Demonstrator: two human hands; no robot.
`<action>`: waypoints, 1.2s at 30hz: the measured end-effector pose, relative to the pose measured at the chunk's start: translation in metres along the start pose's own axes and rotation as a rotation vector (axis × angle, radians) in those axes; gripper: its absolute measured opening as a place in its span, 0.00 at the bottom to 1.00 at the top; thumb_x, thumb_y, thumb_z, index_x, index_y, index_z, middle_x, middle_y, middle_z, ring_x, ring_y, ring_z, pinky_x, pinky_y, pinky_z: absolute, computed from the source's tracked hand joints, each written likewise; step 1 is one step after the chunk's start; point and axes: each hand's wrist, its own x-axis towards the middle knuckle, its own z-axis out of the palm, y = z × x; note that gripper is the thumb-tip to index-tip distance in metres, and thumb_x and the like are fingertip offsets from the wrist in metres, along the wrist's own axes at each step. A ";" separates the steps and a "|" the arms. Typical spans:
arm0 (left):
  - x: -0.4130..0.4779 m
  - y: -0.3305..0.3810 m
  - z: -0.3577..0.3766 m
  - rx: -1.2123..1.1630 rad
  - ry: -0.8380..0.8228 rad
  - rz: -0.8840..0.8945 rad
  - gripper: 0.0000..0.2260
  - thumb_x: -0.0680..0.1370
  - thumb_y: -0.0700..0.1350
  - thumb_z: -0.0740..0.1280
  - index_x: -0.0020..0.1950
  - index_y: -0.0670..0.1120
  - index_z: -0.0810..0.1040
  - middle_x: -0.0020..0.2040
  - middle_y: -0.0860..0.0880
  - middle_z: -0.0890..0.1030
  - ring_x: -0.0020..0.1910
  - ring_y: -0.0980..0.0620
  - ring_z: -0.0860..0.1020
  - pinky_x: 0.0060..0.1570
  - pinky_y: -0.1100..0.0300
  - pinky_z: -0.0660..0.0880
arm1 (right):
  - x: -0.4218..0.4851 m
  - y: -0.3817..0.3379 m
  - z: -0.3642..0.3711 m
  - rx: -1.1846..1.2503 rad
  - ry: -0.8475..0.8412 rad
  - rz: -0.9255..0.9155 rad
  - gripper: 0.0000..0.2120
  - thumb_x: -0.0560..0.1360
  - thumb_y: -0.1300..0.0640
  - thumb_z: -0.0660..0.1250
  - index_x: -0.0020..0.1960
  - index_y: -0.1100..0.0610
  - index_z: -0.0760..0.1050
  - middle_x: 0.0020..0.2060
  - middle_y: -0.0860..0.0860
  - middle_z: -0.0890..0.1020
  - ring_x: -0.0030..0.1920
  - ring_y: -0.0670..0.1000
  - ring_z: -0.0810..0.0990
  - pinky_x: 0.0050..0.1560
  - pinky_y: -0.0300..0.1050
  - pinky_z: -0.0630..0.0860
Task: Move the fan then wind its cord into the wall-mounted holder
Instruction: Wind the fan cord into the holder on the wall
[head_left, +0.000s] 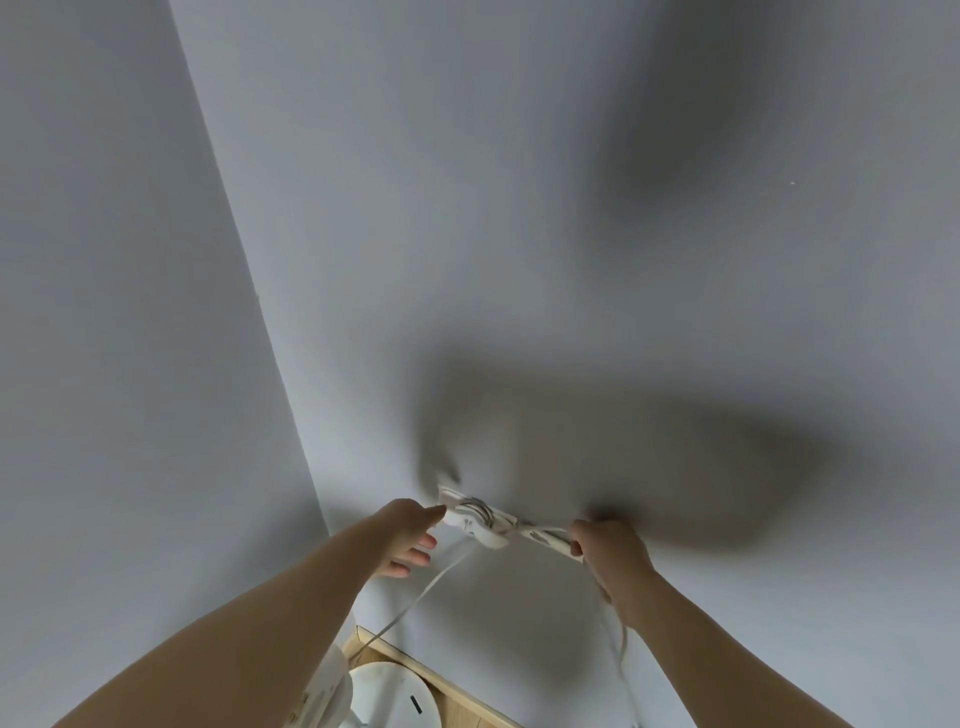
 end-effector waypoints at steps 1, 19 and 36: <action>-0.004 0.001 -0.002 0.010 -0.005 0.008 0.18 0.81 0.52 0.56 0.65 0.43 0.71 0.58 0.44 0.79 0.50 0.48 0.78 0.56 0.54 0.72 | -0.002 -0.005 0.001 0.079 -0.002 0.025 0.16 0.73 0.59 0.60 0.26 0.56 0.67 0.22 0.52 0.66 0.23 0.51 0.62 0.27 0.37 0.57; -0.034 0.019 -0.026 0.005 0.173 0.262 0.07 0.79 0.46 0.60 0.49 0.45 0.76 0.36 0.50 0.76 0.30 0.54 0.73 0.30 0.65 0.65 | -0.037 -0.067 -0.006 0.217 -0.302 0.033 0.15 0.77 0.60 0.61 0.31 0.58 0.71 0.28 0.51 0.65 0.27 0.46 0.61 0.24 0.36 0.61; -0.054 0.025 -0.022 0.201 0.138 0.610 0.05 0.75 0.43 0.68 0.50 0.47 0.81 0.49 0.48 0.83 0.45 0.54 0.77 0.46 0.64 0.73 | -0.033 -0.092 0.037 0.704 -0.339 0.185 0.11 0.75 0.65 0.67 0.34 0.65 0.73 0.28 0.55 0.74 0.18 0.49 0.77 0.19 0.36 0.76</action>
